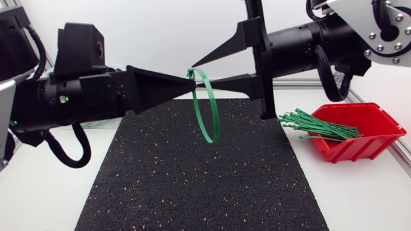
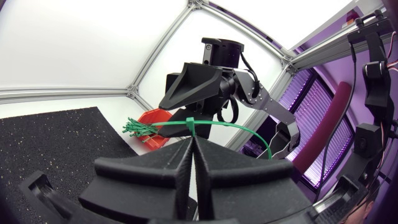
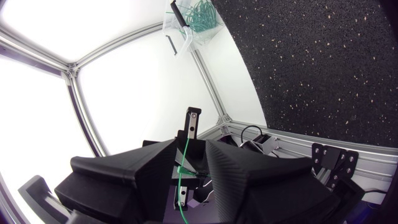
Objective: Take a green cable tie from the red box, thread the tail through the head to close it, then place it in the transparent bin on the left.
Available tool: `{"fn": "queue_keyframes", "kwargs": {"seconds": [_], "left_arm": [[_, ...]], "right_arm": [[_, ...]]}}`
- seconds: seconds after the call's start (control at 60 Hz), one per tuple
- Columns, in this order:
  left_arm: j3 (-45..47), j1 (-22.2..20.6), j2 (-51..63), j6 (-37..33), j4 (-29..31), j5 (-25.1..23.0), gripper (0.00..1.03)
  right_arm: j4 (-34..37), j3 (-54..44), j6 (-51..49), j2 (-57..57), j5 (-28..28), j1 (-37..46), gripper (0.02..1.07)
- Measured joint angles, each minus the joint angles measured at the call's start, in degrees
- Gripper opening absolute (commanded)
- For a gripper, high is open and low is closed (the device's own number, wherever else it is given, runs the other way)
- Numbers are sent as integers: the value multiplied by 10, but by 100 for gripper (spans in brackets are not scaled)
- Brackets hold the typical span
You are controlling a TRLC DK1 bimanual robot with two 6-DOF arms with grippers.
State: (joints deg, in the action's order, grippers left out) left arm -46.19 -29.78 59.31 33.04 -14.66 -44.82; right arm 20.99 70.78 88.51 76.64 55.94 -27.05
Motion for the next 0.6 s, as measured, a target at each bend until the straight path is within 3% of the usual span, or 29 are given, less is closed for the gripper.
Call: {"fn": "queue_keyframes", "kwargs": {"seconds": [0.2, 0.283, 0.367, 0.6], "left_arm": [[0, 0, 0, 0, -2, 0, 3], [0, 0, 0, 0, -2, 0, 3], [0, 0, 0, 0, -2, 0, 3], [0, 0, 0, 2, -2, -4, 3]], "right_arm": [[0, 5, 0, 0, 0, -18, 38], [0, 8, 0, 0, -2, -18, 27], [0, 10, 0, 0, -7, -18, 7], [-2, 13, 0, 1, -21, -30, 8]]}}
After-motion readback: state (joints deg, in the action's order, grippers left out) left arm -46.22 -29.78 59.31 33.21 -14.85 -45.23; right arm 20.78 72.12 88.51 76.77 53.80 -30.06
